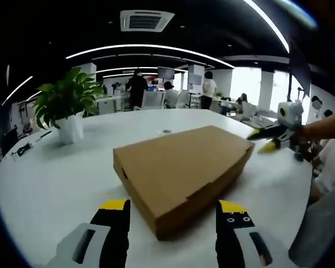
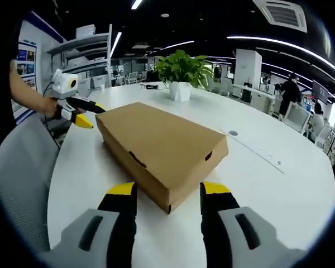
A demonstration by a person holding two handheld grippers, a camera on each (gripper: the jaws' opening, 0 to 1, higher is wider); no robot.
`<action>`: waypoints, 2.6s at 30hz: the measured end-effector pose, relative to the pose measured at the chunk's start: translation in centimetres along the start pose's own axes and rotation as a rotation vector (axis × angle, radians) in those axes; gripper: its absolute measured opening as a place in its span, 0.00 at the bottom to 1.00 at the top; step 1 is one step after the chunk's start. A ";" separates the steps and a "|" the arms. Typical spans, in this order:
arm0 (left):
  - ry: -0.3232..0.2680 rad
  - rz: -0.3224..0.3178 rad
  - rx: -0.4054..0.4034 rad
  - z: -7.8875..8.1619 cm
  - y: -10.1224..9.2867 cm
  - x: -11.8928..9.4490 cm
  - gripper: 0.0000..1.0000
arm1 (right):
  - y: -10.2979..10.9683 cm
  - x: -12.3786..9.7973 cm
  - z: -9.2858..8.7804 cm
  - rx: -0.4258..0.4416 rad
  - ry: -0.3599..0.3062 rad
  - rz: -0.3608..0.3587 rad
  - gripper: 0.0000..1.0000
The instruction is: Operate the shoe box by opening the lid, removing the specified soft item, and placing it in the target area until the item is outside and the box remains undamaged.
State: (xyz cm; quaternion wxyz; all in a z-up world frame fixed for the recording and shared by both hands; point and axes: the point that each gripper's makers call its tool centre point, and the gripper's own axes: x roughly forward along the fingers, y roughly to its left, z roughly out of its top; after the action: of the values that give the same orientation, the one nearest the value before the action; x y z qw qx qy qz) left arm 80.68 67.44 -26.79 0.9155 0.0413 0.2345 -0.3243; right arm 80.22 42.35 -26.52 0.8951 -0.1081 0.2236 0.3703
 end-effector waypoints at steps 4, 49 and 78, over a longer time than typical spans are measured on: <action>0.000 0.013 -0.011 0.2 0.6 0.5 0.59 | -0.3 0.8 0.1 0.005 -0.003 -0.004 0.38; 0.038 -0.051 0.033 -0.6 2.6 -1.0 0.52 | 4.7 2.1 0.2 0.122 0.037 -0.111 0.35; 0.094 -0.156 0.098 -2.0 4.6 -4.6 0.52 | 10.8 2.2 0.5 0.175 0.047 -0.173 0.33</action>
State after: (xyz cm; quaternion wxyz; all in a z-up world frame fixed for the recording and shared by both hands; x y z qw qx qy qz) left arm 79.53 74.17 -26.84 0.8723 0.0829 0.2636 -0.4034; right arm 74.07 51.47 -27.40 0.9242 -0.0571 0.2657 0.2684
